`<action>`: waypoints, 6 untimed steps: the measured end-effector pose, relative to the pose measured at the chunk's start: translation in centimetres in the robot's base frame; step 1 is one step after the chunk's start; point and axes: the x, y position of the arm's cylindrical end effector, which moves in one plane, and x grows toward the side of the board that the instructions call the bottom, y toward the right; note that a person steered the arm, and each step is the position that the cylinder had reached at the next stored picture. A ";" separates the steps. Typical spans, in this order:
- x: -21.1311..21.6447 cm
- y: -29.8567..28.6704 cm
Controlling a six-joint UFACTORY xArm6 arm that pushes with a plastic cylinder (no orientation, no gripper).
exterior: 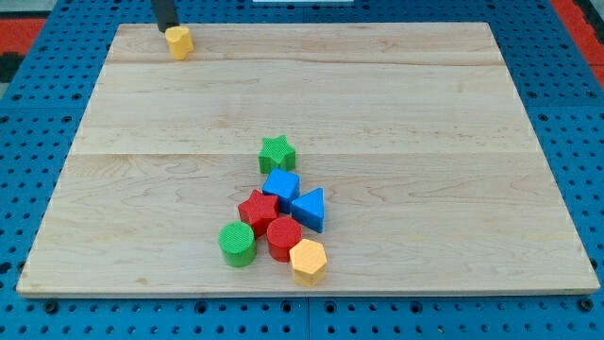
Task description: Place the green star at the center
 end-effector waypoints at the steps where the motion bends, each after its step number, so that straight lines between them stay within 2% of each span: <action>1: 1.5 9.3; 2: 7.6 16.2; 4: 19.2 -0.4; 5: 26.0 2.0; 6: 28.9 10.9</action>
